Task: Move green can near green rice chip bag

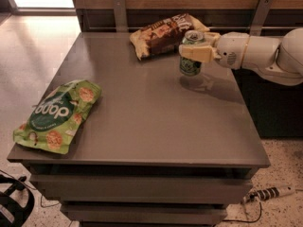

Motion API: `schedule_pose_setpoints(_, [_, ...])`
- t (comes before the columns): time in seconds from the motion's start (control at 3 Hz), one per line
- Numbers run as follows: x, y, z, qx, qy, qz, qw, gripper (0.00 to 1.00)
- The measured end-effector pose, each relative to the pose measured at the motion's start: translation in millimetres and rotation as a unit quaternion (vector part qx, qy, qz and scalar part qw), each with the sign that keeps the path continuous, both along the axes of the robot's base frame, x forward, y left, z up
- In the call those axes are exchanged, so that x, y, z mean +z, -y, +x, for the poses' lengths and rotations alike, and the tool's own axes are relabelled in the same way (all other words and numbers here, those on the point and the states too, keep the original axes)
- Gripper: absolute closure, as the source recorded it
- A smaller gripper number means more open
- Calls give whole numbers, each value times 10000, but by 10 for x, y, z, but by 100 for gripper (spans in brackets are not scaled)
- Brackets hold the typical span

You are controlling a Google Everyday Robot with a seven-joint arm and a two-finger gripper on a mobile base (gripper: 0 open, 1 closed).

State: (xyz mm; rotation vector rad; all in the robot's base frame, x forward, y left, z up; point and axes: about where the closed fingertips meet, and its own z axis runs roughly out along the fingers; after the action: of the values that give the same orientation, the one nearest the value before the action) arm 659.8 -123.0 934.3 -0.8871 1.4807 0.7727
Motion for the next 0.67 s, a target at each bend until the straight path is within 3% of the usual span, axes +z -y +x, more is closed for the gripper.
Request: schedule_pose_setpoints(0.67, [194,-476,-562,371,49,112,9992,100])
